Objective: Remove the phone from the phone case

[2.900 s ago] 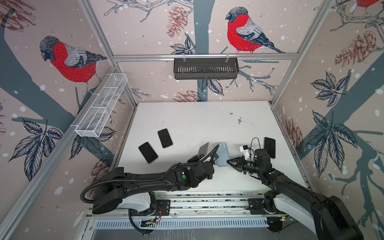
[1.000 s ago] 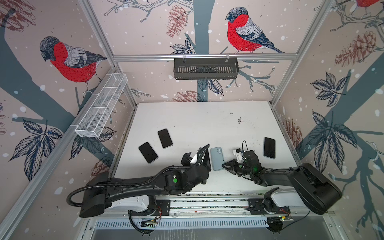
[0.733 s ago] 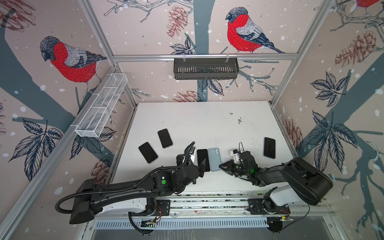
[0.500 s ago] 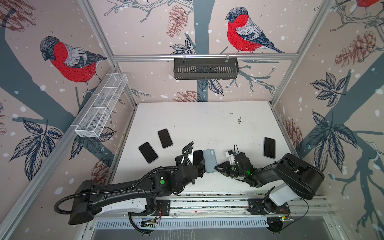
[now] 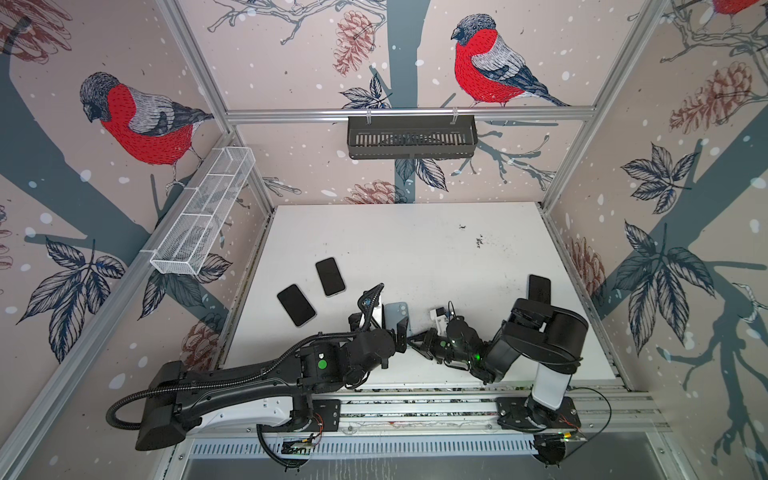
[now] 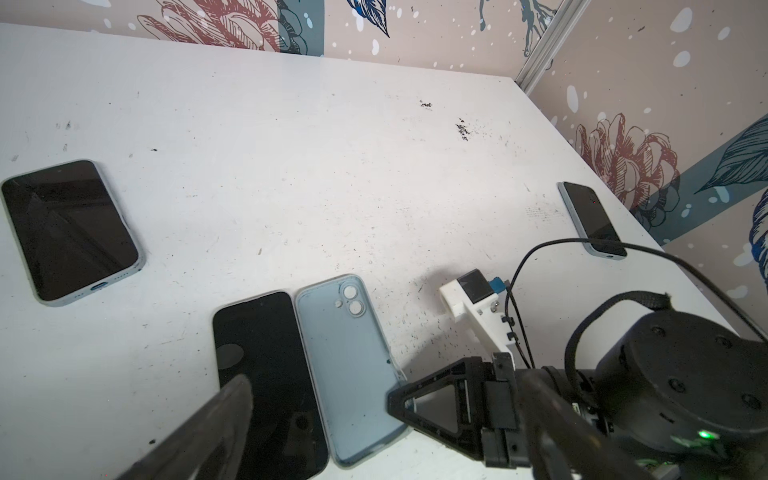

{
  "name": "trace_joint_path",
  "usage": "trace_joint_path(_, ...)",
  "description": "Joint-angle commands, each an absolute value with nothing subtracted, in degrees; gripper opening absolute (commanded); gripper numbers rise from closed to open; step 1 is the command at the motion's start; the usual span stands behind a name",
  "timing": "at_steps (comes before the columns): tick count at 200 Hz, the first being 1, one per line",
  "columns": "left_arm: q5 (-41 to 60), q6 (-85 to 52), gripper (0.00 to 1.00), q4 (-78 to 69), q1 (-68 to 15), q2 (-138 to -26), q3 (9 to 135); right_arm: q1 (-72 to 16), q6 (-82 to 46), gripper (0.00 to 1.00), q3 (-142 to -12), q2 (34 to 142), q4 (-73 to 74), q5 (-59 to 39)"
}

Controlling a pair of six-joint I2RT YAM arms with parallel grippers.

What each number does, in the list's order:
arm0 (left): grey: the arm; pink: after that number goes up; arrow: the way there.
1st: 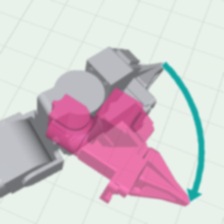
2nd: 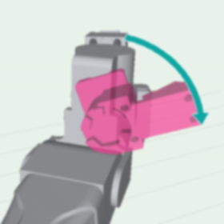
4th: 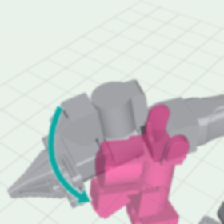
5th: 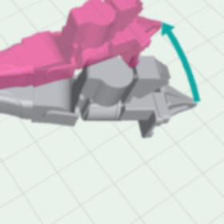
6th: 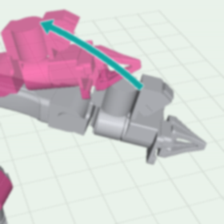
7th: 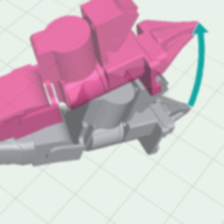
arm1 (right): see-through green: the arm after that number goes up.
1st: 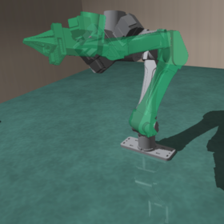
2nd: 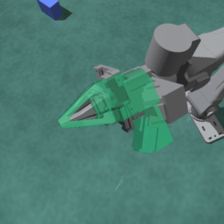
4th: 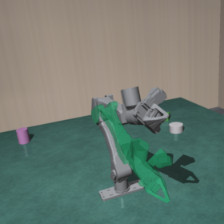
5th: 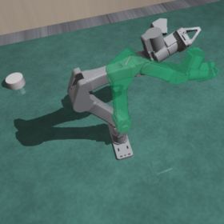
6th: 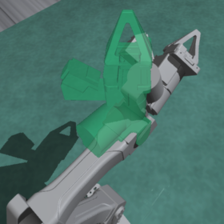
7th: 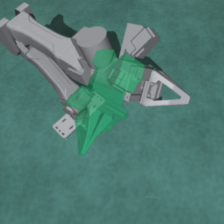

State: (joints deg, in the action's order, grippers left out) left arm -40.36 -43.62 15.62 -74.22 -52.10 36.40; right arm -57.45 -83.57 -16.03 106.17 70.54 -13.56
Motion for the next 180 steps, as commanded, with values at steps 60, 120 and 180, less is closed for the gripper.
trace_joint_path(60,-43.41,-47.78,0.98,19.07,-74.05,-50.42,36.3,-60.69,-85.88,0.45,-16.62,106.37,66.93,-8.14)
trace_joint_path(120,-44.4,-49.37,0.98,21.59,-73.92,-48.96,36.33,-61.33,-79.69,0.83,-16.08,96.01,51.14,-5.5)
trace_joint_path(180,-42.75,-50.27,0.98,21.63,-71.81,-50.88,36.58,-62.45,-73.18,1.0,-16.42,88.27,38.54,-4.04)
